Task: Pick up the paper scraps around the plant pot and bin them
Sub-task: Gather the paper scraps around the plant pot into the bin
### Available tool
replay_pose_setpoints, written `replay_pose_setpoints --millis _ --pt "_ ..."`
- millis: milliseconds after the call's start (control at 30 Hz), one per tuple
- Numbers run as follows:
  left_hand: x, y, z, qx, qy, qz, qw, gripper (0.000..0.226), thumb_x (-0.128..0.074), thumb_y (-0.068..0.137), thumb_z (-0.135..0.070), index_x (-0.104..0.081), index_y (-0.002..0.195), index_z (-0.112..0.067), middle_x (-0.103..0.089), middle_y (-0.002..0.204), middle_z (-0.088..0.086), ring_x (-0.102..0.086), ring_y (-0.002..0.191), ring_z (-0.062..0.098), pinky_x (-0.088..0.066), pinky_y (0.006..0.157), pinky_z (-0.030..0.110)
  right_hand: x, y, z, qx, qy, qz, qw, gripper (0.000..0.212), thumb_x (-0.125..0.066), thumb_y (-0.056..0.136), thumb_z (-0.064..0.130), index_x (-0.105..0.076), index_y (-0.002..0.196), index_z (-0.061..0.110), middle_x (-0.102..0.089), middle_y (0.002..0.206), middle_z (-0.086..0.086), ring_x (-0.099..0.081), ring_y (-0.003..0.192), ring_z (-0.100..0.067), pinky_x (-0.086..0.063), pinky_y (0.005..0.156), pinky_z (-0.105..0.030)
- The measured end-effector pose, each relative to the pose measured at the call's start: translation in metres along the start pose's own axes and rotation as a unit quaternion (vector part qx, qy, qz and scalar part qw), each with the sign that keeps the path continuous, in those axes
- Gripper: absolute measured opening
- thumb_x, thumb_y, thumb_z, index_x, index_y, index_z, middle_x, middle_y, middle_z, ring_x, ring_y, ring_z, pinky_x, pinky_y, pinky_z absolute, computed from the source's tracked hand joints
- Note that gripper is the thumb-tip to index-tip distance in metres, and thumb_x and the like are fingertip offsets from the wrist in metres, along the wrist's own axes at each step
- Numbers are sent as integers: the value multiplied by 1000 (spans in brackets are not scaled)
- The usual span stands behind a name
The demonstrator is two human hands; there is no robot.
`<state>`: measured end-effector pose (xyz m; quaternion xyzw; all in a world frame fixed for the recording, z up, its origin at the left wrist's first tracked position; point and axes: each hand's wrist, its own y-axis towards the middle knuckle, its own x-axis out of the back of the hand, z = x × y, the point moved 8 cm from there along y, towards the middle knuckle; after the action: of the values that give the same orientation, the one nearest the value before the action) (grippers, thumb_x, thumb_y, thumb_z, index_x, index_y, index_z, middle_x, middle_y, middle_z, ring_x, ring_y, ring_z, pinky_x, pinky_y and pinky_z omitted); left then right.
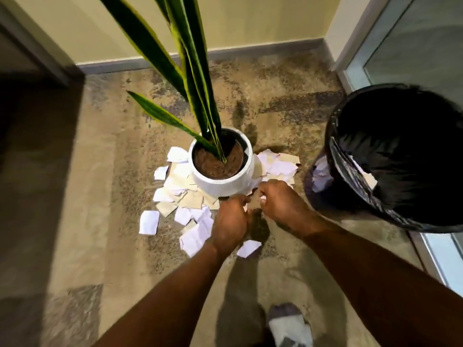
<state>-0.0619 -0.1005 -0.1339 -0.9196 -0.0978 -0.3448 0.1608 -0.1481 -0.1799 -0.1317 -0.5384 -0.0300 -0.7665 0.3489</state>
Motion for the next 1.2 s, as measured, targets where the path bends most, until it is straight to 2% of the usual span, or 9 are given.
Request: replay_pose_setpoints --millis 100,167,233,333,400,500,833,1067,1200 --pt "-33 -11 43 33 28 52 998 19 -60 88 -15 -69 102 -5 -72 101 13 -66 92 31 -49 76 31 -40 11 -10 -31 -1 17 999 9 -56 86 12 -62 91 15 -65 89 -8 -58 73 -19 -43 60 -23" --pt "-54 -16 62 38 56 81 994 18 -59 86 -21 -70 96 -11 -72 95 8 -66 86 27 -49 72 28 -61 21 -16 -43 6 2 999 7 -57 82 16 -59 88 19 -65 89 -7 -60 74 -21 -51 64 -29" --pt "-73 -19 78 44 81 98 991 18 -62 83 -31 -69 93 -18 -69 92 4 -64 82 22 -47 69 27 -82 27 -18 -49 8 5 999 12 -58 80 19 -59 93 19 -63 92 -6 -62 80 -24 -53 70 -34" --pt "-95 -25 98 77 99 133 983 43 -67 77 -49 -58 109 -21 -57 102 4 -58 90 23 -50 73 33 -106 32 -18 -46 -2 21 999 26 -62 80 22 -60 105 16 -62 105 -9 -62 95 -28 -52 79 -36" --pt "-105 -27 106 87 123 143 978 53 -65 80 -47 -51 122 -17 -51 116 7 -53 101 28 -50 81 40 -123 33 -19 -32 -23 40 998 35 -65 81 22 -58 115 14 -59 116 -11 -61 105 -30 -52 86 -38" --pt "-106 -25 105 87 143 116 979 45 -57 86 -33 -47 126 -15 -50 124 11 -49 106 29 -47 85 42 -137 37 -24 -33 -69 65 995 47 -63 86 25 -48 129 13 -50 131 -11 -56 115 -30 -48 92 -38" --pt "-102 -15 117 87 47 88 991 16 -54 87 -16 -57 103 -18 -66 92 6 -59 80 24 -52 73 42 -144 56 -24 -29 -121 52 991 59 -66 85 29 -41 135 7 -41 132 -14 -48 117 -31 -45 96 -39" --pt "-103 -14 132 156 -15 118 981 8 -64 82 -20 -65 90 -20 -71 84 2 -65 74 20 -55 70 34 -138 54 -22 -33 -81 52 995 33 -65 85 19 -60 116 9 -42 128 -12 -52 110 -29 -47 95 -38" --pt "-88 -15 130 195 -97 62 974 12 -64 85 -20 -64 73 -18 -69 67 -4 -65 59 7 -54 58 25 -123 45 -18 -7 -70 71 995 27 -61 86 8 -61 113 11 -55 119 -11 -56 94 -22 -48 82 -30"
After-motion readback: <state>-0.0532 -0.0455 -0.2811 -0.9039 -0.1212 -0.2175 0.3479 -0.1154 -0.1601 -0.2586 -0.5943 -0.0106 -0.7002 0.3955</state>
